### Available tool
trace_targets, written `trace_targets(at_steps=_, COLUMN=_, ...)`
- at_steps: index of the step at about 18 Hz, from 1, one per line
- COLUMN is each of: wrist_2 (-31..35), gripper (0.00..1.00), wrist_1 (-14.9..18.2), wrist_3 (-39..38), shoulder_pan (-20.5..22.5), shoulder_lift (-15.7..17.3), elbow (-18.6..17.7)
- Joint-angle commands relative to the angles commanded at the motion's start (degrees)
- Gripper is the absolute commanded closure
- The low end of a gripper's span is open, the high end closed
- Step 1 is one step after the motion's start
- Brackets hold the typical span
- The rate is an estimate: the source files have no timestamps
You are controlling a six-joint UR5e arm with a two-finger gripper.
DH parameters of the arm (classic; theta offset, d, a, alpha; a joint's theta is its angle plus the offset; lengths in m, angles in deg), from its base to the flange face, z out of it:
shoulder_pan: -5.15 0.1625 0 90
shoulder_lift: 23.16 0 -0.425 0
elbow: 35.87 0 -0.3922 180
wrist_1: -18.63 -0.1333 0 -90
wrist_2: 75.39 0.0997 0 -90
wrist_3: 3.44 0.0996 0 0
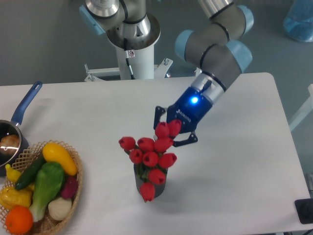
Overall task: Pick up the flowers from the vase
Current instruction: 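Lift the gripped tulips up and out of the grey vase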
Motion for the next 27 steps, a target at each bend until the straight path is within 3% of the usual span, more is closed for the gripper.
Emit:
trace_targets(at_steps=10, wrist_2=-2.99, gripper=1.0, wrist_1=0.09, wrist_3=-2.39, shoulder_pan=1.4, shoulder_lift=0.53, elbow=3.96)
trace_targets(at_steps=20, wrist_2=-7.29, gripper=1.0, wrist_1=0.09, wrist_3=-3.36, shoulder_pan=5.45, shoulder_lift=0.27, elbow=6.15)
trace_targets(at_steps=27, wrist_2=-7.39, gripper=1.0, wrist_1=0.17, wrist_3=-7.66, shoulder_pan=8.95, shoulder_lift=0.27, elbow=10.2)
